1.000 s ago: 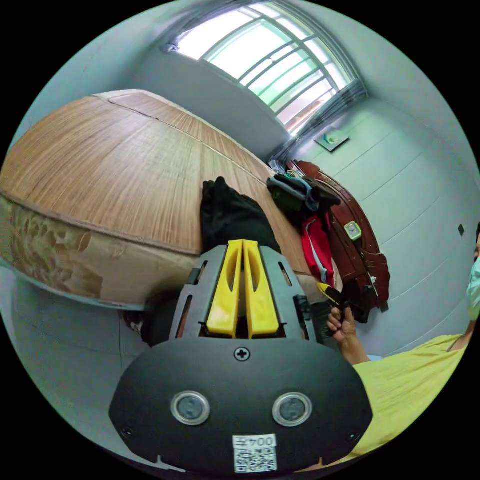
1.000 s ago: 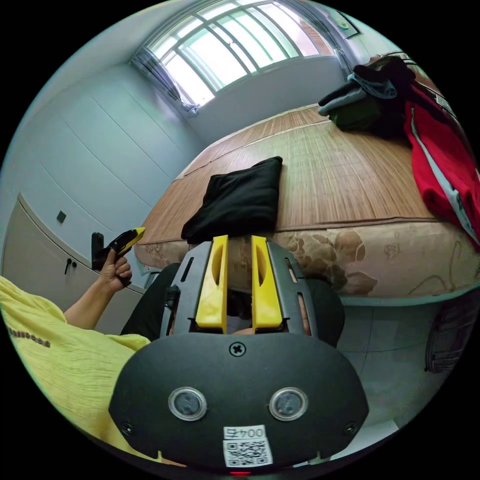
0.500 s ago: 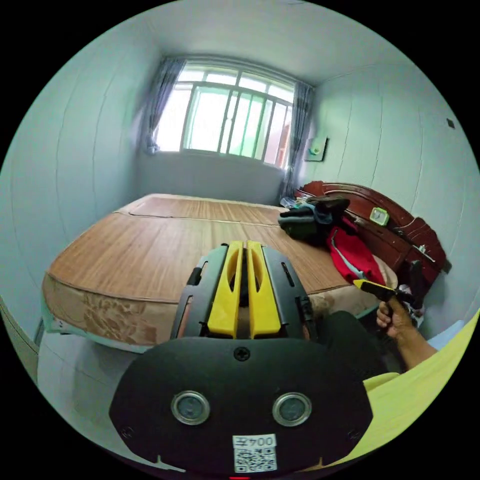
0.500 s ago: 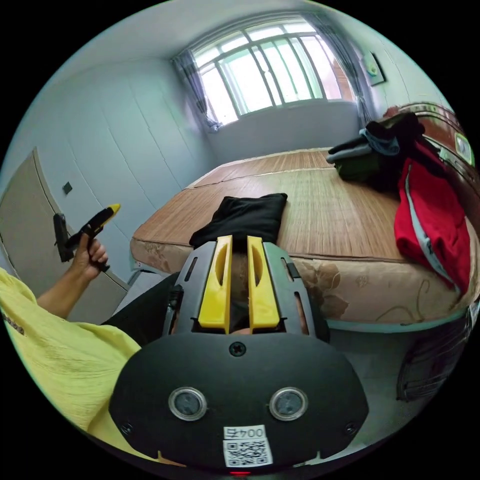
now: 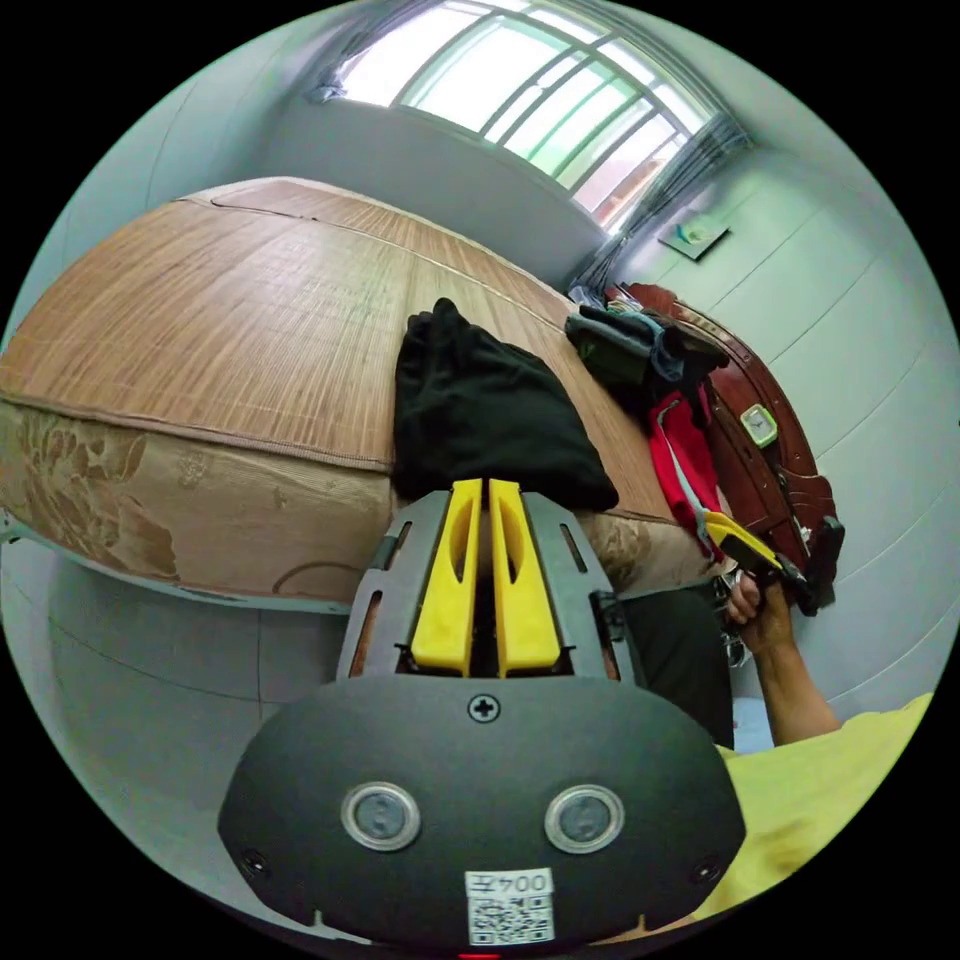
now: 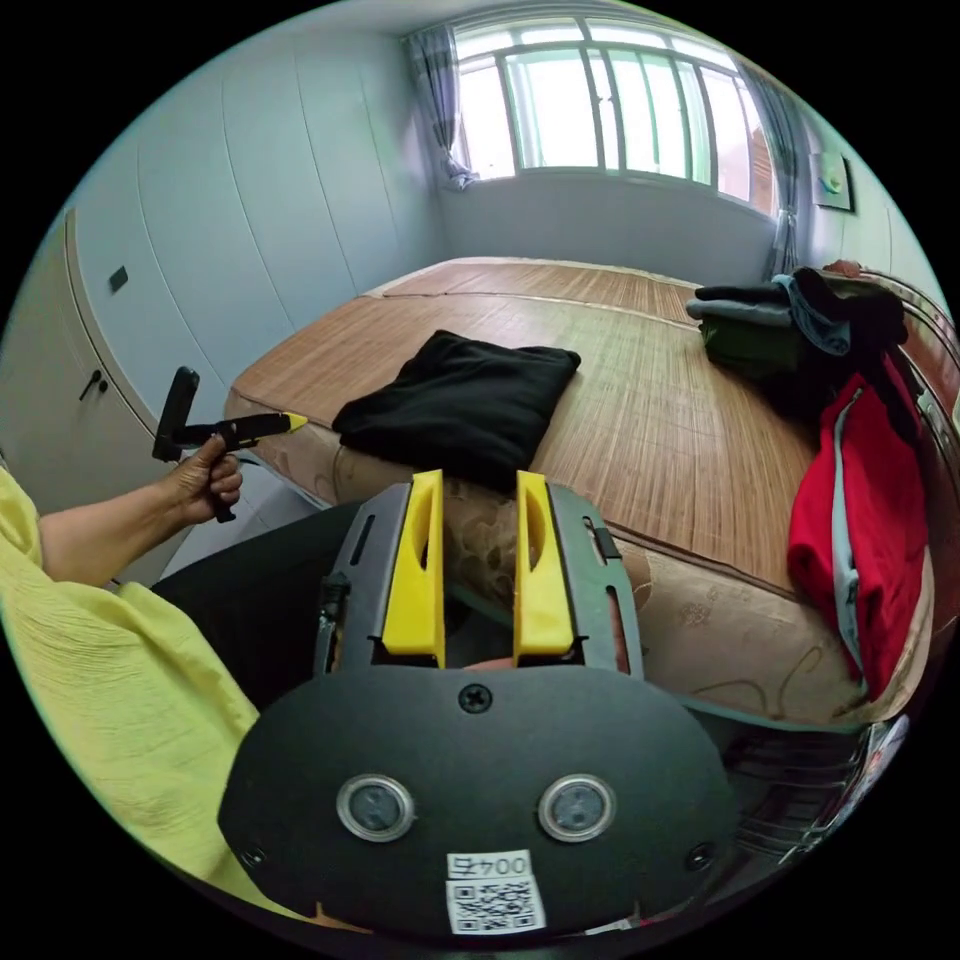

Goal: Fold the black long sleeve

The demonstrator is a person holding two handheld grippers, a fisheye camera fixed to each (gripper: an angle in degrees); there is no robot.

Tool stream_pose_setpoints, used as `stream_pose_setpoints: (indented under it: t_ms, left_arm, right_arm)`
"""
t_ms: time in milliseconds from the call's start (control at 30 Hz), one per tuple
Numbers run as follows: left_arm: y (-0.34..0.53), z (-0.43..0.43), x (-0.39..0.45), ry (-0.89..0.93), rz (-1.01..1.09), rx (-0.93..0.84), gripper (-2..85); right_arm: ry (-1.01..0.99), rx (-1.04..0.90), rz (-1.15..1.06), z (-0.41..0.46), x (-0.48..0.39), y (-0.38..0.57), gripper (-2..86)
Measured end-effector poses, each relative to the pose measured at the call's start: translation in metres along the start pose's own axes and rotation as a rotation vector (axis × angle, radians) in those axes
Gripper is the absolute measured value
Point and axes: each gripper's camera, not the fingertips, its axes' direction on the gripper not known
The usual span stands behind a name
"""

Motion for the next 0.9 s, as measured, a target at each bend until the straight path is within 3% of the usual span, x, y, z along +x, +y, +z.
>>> stream_pose_setpoints:
  t_ms: [367, 567, 633, 767, 900]
  left_arm:
    - [-0.047, 0.101, -0.019, -0.024, 0.050, -0.130, 1.3]
    - [-0.037, 0.104, -0.051, 0.107, 0.021, -0.093, 0.7]
    - [-0.039, 0.104, -0.055, 0.122, 0.026, -0.100, 0.6]
    - [-0.040, 0.105, -0.065, 0.154, 0.078, -0.115, 0.4]
    - [-0.043, 0.104, -0.074, 0.195, 0.077, -0.115, 0.4]
  right_arm:
    - [0.382, -0.205, -0.414, 0.142, -0.071, -0.038, 10.3]
    - [0.535, -0.266, -0.675, 0.174, -0.104, -0.041, 5.3]
    - [0.532, -0.271, -0.677, 0.176, -0.099, -0.042, 4.6]
    - [0.355, -0.259, -0.388, 0.174, -0.053, -0.049, 4.0]
    - [0.366, -0.270, -0.351, 0.169, -0.054, -0.057, 4.5]
